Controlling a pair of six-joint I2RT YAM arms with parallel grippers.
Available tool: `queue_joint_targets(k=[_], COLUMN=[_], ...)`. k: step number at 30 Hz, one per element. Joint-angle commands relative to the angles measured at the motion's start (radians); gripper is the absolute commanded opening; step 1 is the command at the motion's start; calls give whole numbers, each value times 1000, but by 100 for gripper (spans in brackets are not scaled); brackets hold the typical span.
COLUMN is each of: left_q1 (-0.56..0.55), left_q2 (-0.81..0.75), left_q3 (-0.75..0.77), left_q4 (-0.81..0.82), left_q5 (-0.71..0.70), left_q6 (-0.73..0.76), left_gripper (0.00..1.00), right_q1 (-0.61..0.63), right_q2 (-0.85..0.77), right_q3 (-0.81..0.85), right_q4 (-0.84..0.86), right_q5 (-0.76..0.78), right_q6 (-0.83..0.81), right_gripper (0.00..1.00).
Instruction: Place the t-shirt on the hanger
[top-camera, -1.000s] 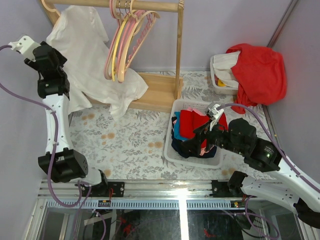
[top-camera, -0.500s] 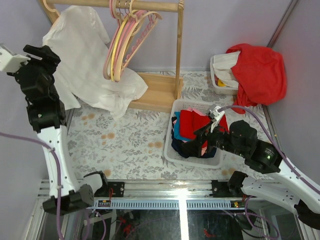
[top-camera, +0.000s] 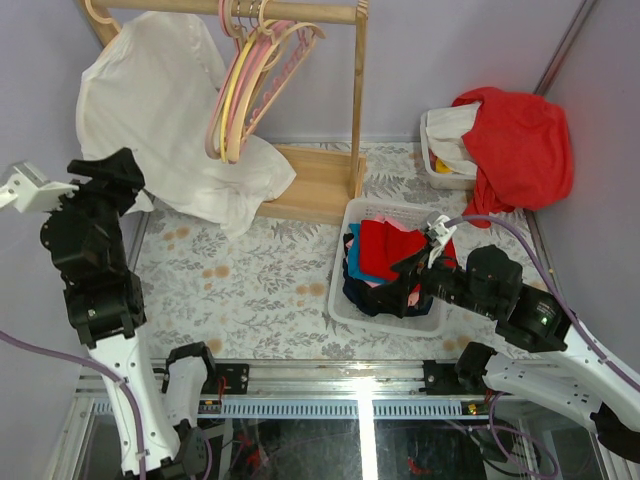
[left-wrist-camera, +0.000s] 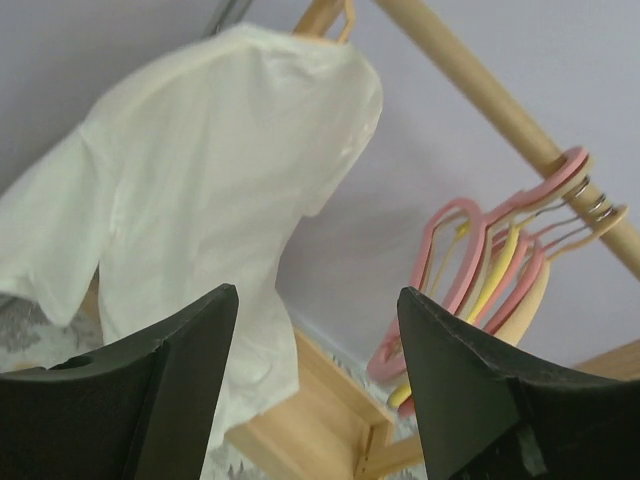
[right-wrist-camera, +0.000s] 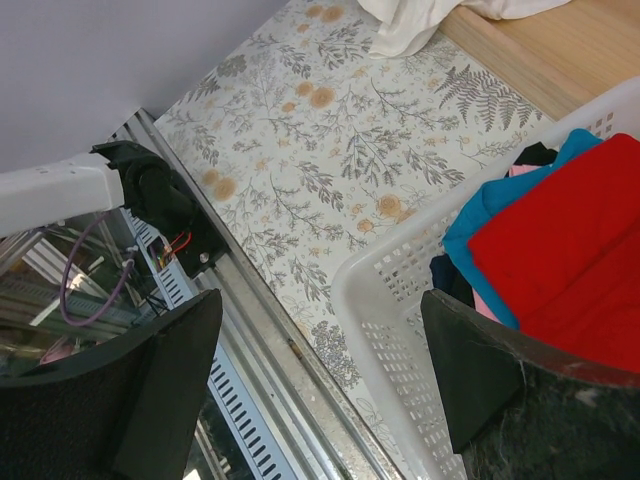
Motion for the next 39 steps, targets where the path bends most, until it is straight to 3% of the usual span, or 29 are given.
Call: queue_joint_targets(k=[1, 7, 12, 14, 17, 20, 25, 29, 34, 39], left_q1=[8, 9, -10, -69, -263, -456, -556, -580, -574, -504], left_q2=[-54, -56, 17, 28, 75, 225, 476, 645, 839, 1053], left_q3=[-127, -309, -434, -478, -509, -485, -416, -309, -224, -17], left_q4=[-79, -67, 25, 70, 132, 191, 329, 431, 702, 597], left_q5=[84, 42, 87, 45, -162, -325, -415, -514, -503, -383], left_q6=[-73, -123, -171, -188, -200, -204, -214, -147, 83, 195], left_gripper=[65, 64, 56, 54, 55, 56, 56, 57, 60, 59], right_q1=[0, 1, -1, 1, 0, 0, 0, 0, 0, 0], right_q2=[1, -1, 1, 5, 18, 30, 31, 38, 52, 64], right_q3=[13, 2, -20, -27, -45, -57, -74, -90, -127, -160], right_q4=[0, 6, 9, 18, 40, 59, 73, 84, 120, 148], right_q5=[-6, -11, -8, -8, -19, -23, -19, -13, -26, -19], right_q6=[8, 29, 33, 33, 33, 33, 38, 32, 36, 30], right_gripper=[88, 88, 88, 88, 88, 88, 88, 89, 89, 89])
